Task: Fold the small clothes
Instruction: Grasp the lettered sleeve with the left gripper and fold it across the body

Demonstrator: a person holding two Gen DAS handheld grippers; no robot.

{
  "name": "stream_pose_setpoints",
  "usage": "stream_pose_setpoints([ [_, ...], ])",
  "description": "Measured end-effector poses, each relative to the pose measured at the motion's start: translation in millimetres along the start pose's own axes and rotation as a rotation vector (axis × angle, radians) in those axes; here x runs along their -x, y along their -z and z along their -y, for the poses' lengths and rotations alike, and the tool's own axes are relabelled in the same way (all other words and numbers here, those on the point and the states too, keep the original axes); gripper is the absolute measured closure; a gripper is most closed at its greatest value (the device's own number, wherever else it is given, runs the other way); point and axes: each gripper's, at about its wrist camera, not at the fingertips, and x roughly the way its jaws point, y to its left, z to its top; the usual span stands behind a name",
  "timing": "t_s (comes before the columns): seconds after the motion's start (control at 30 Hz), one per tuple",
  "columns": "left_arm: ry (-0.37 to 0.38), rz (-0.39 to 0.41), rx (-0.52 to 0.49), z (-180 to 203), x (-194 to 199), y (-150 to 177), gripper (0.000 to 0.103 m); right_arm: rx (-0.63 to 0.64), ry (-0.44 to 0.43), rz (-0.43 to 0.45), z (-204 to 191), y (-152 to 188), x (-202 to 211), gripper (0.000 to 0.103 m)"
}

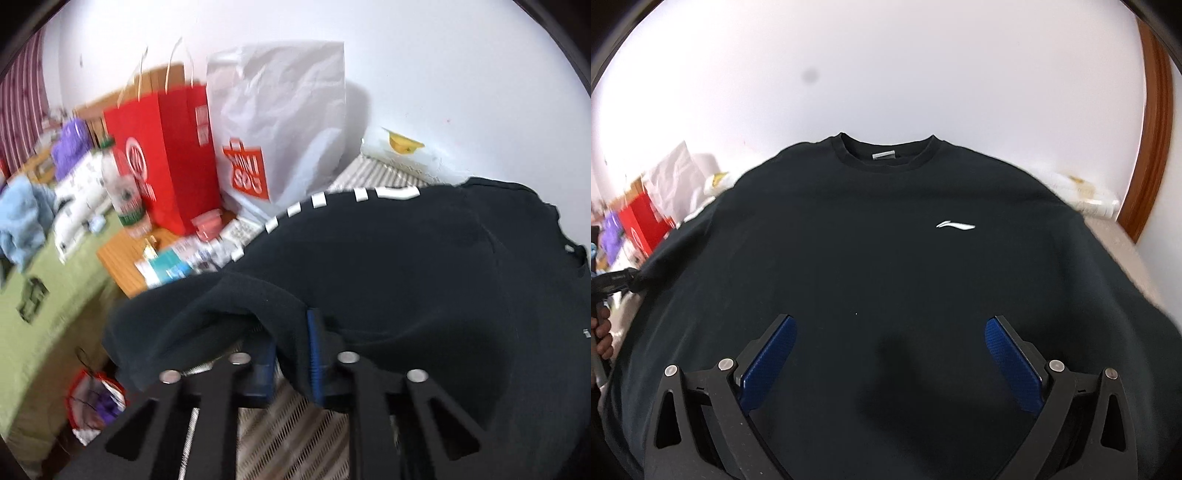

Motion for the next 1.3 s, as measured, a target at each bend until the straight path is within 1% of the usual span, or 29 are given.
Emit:
stream_pose_setpoints([
  [0.07, -0.021, 0.066, -0.011, 5, 15, -13, 0.092, -0.039, -0.001, -0.006, 8, 7, -2, 0.002],
  [0.13, -0.035, 0.124, -0.026, 13, 31, -27, 0.093, -0.041, 0.026, -0.006, 12, 11, -1, 0.002],
  [0.2, -0.021, 0.179, -0.055, 28, 50, -43, 0.093, -0.059, 0.019, -0.006, 20, 12, 2, 0.002],
  [0.27, -0.005, 0.220, -0.098, 49, 66, -53, 0.093, -0.108, 0.005, 0.002, 29, 11, 5, 0.002],
  [0.33, 0.029, 0.259, -0.140, 71, 80, -58, 0.094, -0.127, 0.000, 0.015, 34, 10, 8, 0.002],
  [0.4, 0.064, 0.301, -0.200, 102, 96, -59, 0.094, -0.129, 0.010, 0.028, 37, 10, 12, 0.002],
  [0.43, 0.086, 0.324, -0.245, 122, 105, -57, 0.094, -0.132, 0.013, 0.037, 37, 10, 14, 0.002],
  [0.5, 0.138, 0.343, -0.318, 156, 116, -48, 0.094, -0.143, 0.000, 0.043, 40, 10, 17, 0.002],
  [0.57, 0.195, 0.343, -0.386, 191, 124, -32, 0.094, -0.154, -0.005, 0.048, 43, 10, 18, 0.002],
  [0.63, 0.265, 0.315, -0.451, 225, 126, -9, 0.094, -0.166, 0.001, 0.057, 46, 10, 20, 0.002],
  [0.67, 0.286, 0.299, -0.471, 235, 125, -1, 0.094, -0.176, 0.003, 0.064, 50, 10, 22, 0.002],
  [0.7, 0.302, 0.280, -0.495, 248, 122, 11, 0.094, -0.183, 0.008, 0.068, 53, 11, 23, 0.002],
  [0.77, 0.301, 0.249, -0.543, 269, 111, 37, 0.094, -0.194, 0.024, 0.075, 59, 11, 24, 0.002],
  [0.83, 0.289, 0.205, -0.569, 280, 96, 53, 0.094, -0.206, 0.035, 0.081, 64, 12, 25, 0.002],
  [0.87, 0.293, 0.170, -0.575, 282, 86, 60, 0.093, -0.209, 0.042, 0.083, 66, 12, 26, 0.002],
  [0.93, 0.301, 0.126, -0.579, 281, 74, 67, 0.091, -0.214, 0.052, 0.083, 69, 12, 25, 0.002],
  [1.0, 0.319, 0.094, -0.581, 278, 71, 73, 0.091, -0.215, 0.050, 0.080, 70, 11, 25, 0.003],
  [1.03, 0.328, 0.087, -0.576, 272, 71, 73, 0.088, -0.215, 0.044, 0.081, 70, 11, 25, 0.003],
  [1.1, 0.336, 0.093, -0.554, 259, 73, 70, 0.073, -0.213, 0.026, 0.077, 67, 11, 24, 0.003],
  [1.13, 0.326, 0.102, -0.541, 252, 74, 69, 0.050, -0.210, 0.021, 0.072, 65, 10, 23, 0.003],
  [1.17, 0.309, 0.118, -0.523, 244, 77, 67, 0.024, -0.206, 0.022, 0.068, 64, 11, 22, 0.003],
  [1.2, 0.301, 0.141, -0.502, 235, 83, 68, 0.016, -0.200, 0.026, 0.065, 62, 11, 21, 0.003],
  [1.23, 0.309, 0.167, -0.481, 222, 85, 67, 0.016, -0.190, 0.034, 0.061, 59, 11, 19, 0.004],
  [1.3, 0.292, 0.181, -0.464, 203, 85, 63, 0.016, -0.170, 0.046, 0.053, 54, 11, 17, 0.010],
])
